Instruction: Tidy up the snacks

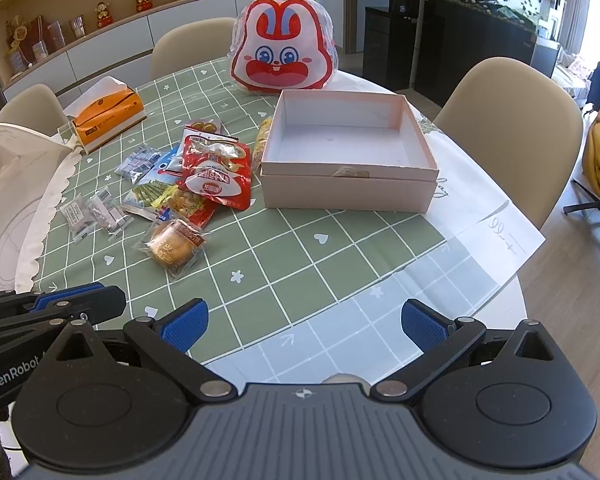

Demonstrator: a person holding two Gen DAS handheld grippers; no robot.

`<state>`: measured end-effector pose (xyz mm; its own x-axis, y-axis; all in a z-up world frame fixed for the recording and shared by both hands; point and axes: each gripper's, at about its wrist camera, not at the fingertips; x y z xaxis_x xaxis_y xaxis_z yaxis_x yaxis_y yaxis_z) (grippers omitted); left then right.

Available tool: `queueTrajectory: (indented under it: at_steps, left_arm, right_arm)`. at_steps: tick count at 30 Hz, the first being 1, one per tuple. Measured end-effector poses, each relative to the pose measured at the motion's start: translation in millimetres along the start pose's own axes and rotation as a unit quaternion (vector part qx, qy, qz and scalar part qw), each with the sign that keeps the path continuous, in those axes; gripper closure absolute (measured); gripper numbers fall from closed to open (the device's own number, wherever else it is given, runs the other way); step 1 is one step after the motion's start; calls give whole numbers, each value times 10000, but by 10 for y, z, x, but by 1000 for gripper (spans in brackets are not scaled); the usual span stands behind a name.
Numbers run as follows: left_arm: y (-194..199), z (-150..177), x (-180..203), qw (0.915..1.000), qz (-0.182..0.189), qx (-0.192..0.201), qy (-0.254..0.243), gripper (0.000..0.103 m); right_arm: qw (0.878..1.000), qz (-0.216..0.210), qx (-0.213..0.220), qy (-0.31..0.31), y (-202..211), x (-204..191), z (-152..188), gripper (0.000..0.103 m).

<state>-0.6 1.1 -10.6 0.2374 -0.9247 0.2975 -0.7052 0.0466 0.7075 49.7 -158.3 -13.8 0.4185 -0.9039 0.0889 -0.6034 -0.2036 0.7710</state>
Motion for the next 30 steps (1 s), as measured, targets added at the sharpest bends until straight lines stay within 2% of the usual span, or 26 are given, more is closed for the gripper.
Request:
queueTrajectory:
  at_steps: [10,16,18,22,26,30]
  left_arm:
    - [-113,-38,-103,9999,-32,-96,122,87]
    - [-304,-50,-330,9990,-83,-197,382,87]
    - [-381,-63,-500,9982,-16,-156,587,85]
    - [-537,-102,-781,9948,-5,-298,976,85]
    - [-707,-89,-1023,9902,-478,-484,1222,85]
    - [-728,-185,-1325,9860,-110,-470,1597,85]
  right_arm:
    - [9999,83,-51,59,-91,-15,-74,0]
    - [9980,1,482,399,-247,-50,-95,0]
    - [9973,-52,509,535,-367,-87,-123,0]
    - [9978,-428,270,418,-711,-149,-244,0]
    - [9925,-1083,94,559,-1083,-347,-393,0]
    - [9844,-1162,220,1302,-1291,-746,-512,0]
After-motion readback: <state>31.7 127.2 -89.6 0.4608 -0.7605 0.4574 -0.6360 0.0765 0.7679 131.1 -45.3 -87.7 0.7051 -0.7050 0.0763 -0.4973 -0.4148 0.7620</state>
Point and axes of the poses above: each gripper's, at about its wrist camera, not at the fingertips, and y roughly against the way its jaws point, x to its right, z to its underside, and after that the axes turned 10 degrees about y, right-handed
